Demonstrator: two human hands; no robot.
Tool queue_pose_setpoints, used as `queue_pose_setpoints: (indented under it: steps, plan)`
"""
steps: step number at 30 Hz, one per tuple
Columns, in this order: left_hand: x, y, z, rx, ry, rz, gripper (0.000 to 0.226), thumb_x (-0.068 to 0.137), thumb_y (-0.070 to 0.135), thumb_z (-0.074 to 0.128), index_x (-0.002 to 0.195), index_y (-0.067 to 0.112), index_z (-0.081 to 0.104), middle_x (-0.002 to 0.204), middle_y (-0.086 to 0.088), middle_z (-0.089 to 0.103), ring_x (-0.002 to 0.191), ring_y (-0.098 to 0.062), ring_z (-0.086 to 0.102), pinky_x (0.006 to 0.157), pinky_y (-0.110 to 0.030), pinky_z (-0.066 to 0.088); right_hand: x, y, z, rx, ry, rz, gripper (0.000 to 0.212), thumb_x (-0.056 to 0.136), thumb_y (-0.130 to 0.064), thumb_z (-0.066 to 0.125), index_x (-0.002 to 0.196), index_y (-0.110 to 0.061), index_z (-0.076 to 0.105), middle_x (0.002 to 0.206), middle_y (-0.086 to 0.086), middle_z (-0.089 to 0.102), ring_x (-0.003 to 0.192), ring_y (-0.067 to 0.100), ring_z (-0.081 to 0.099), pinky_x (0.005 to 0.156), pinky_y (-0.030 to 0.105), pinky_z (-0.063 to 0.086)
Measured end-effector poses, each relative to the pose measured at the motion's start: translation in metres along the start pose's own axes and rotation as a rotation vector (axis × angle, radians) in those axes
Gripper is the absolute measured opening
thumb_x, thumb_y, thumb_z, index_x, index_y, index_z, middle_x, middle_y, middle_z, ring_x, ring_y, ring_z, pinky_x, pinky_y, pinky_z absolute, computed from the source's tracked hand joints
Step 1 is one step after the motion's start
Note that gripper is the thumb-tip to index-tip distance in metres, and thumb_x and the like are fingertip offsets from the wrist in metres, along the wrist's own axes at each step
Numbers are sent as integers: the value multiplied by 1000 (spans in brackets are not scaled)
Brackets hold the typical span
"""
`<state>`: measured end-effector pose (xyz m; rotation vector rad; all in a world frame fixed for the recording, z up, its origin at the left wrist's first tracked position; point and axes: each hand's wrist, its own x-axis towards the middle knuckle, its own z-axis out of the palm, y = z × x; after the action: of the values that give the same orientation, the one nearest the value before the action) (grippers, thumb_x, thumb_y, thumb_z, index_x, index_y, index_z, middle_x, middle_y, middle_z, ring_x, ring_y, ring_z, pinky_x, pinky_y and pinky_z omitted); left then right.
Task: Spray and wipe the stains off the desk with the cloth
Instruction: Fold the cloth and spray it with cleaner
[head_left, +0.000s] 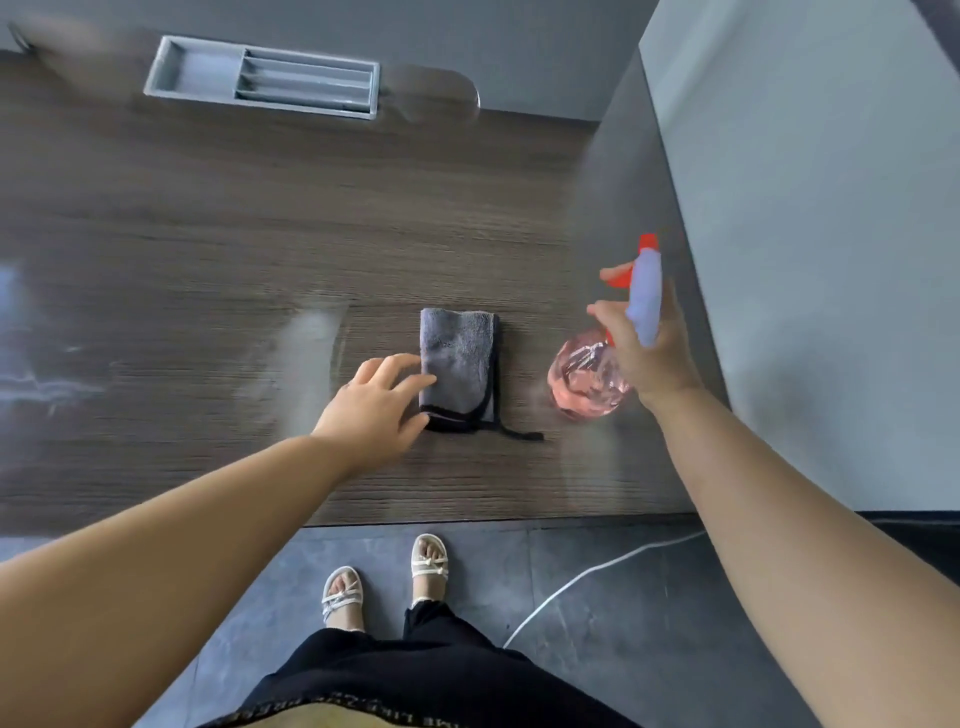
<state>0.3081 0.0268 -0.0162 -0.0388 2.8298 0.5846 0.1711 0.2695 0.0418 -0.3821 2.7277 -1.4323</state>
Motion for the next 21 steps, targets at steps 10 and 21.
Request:
queue_pose_setpoints:
  steps: [10,21]
  plan:
    - [-9,-11,-1,178,-281,-48,69,87,64,41,145,51,5,156,0,5,145,-28,-4,113,-60,9,-35,-33,51,173,-773,579,52,94,-37,57,142,-38,38,100,4,67,62,20,60,84,35,52]
    - [-7,-8,-1,215,-299,-51,76,82,67,46,145,49,7,155,-2,4,144,-31,-3,110,-63,9,-46,-38,75,-8,-807,639,50,91,-21,55,139,-32,44,84,7,63,53,19,59,67,27,51]
